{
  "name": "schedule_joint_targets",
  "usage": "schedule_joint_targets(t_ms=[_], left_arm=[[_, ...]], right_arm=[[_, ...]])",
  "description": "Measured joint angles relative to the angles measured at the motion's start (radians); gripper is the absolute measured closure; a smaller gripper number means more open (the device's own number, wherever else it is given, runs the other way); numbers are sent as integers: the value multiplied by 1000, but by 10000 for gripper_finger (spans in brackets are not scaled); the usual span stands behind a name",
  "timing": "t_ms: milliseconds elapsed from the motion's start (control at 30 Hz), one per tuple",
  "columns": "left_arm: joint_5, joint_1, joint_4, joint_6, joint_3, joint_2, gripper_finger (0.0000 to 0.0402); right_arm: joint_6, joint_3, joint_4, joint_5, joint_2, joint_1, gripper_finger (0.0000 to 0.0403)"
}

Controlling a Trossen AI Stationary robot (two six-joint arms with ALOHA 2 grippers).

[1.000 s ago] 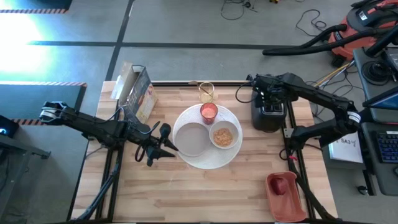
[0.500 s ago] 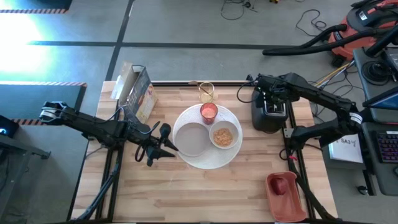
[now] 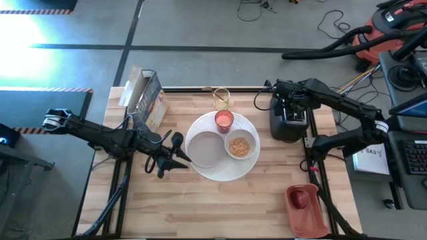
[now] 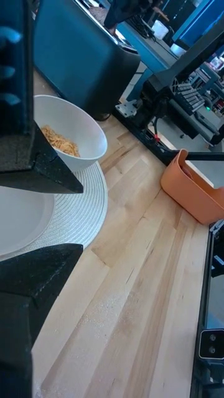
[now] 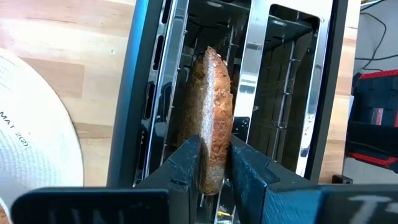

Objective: Arrange a breakfast setting
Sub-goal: Put the bread on the plate

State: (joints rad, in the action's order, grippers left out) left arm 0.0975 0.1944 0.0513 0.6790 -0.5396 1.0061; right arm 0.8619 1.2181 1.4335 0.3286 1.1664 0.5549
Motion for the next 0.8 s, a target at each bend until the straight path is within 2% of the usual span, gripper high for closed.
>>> schedule_joint_targets(t_ms=[367, 800], left_arm=[[0, 0, 0, 0, 0, 0, 277], [-1, 0, 0, 0, 0, 0, 277]], right_arm=[[-10, -5, -1, -4, 0, 0, 379], [-60, 58, 11, -52, -22, 0, 383]])
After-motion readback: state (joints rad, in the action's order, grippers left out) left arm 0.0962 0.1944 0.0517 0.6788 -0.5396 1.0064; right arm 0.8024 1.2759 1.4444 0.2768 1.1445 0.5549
